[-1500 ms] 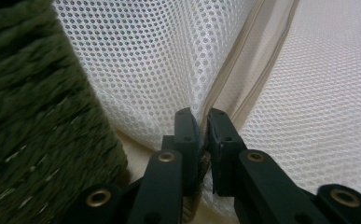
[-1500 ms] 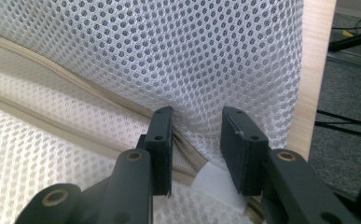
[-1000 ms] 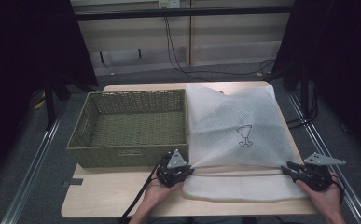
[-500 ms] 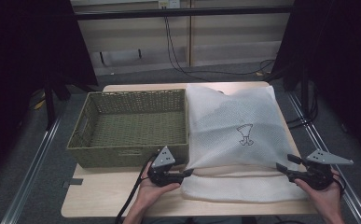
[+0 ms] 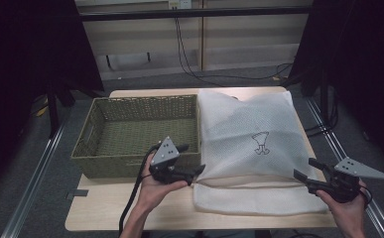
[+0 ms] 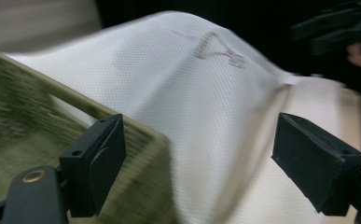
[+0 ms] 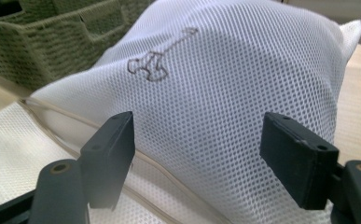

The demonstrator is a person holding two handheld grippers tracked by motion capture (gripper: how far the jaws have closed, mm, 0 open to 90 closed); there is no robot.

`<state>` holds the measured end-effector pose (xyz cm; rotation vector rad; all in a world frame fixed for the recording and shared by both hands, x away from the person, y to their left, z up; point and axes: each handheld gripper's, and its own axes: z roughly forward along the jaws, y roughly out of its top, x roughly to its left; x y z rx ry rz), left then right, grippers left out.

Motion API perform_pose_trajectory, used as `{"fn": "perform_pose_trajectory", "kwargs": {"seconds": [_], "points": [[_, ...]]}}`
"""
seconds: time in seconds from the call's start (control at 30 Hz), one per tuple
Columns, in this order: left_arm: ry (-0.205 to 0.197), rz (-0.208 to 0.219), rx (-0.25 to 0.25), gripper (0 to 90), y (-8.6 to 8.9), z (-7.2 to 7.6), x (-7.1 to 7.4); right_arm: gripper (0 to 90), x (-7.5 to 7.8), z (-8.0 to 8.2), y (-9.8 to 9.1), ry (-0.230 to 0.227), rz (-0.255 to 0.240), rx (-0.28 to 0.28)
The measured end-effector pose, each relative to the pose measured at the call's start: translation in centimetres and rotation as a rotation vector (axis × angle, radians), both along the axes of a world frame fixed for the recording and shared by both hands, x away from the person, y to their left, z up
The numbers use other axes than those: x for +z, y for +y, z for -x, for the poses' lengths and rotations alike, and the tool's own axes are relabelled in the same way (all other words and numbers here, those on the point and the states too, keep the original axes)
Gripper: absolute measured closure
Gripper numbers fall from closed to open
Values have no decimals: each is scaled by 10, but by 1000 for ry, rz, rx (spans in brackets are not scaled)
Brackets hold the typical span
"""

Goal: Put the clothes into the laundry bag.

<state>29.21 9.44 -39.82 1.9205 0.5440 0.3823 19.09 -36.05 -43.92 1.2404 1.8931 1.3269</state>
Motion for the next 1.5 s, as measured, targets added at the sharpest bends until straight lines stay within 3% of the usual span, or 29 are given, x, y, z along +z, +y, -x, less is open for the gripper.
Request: {"fn": "perform_pose_trajectory", "kwargs": {"seconds": [0.03, 0.1, 0.2, 0.33, 0.63, 0.7, 0.8, 0.87, 0.97, 1.0, 1.1, 1.13, 1.23, 1.33, 1.37, 1.43, 1.5], "points": [[6, -25, 29, 146, -3, -5, 4, 262, 1, 0, 0, -6, -1, 3], [33, -82, 18, 102, -3, -12, 12, 262, 3, 1, 0, -25, -8, -7], [56, -51, 10, 95, 11, -15, 20, 262, 4, 3, -1, -30, -14, -6], [33, -83, 79, 84, 46, -10, 20, 258, -1, 5, -1, -24, -11, -18], [-13, 7, 273, 64, 129, 27, 4, 241, -5, 11, 6, -33, -9, -38], [14, 14, 273, 46, 145, 34, -4, 241, -6, 11, 8, -37, -10, -45], [40, 32, 314, 56, 171, 45, -21, 240, -10, 13, 11, -27, -12, -48], [36, 34, 347, 51, 186, 50, -28, 239, -12, 15, 13, -17, 1, -46], [24, 82, 398, 36, 205, 59, -34, 237, -13, 16, 15, -16, -7, -51], [27, 112, 404, 27, 210, 62, -36, 236, -14, 17, 15, -19, -11, -51], [27, 120, 395, 25, 223, 71, -43, 231, -17, 20, 12, -13, -18, -70], [28, 122, 402, 24, 227, 74, -47, 231, -17, 21, 10, -11, -41, -78], [42, 98, 464, 26, 234, 80, -59, 230, -19, 24, 7, -22, -36, -105], [81, 131, 476, 31, 241, 80, -64, 228, -20, 25, 7, -24, -47, -114], [77, 149, 484, 32, 243, 83, -64, 228, -21, 25, 8, -22, -45, -119], [52, 149, 508, 36, 243, 86, -62, 228, -21, 25, 8, -20, -33, -113], [53, 145, 506, 36, 243, 85, -61, 225, -22, 25, 7, -24, -36, -116]]}}
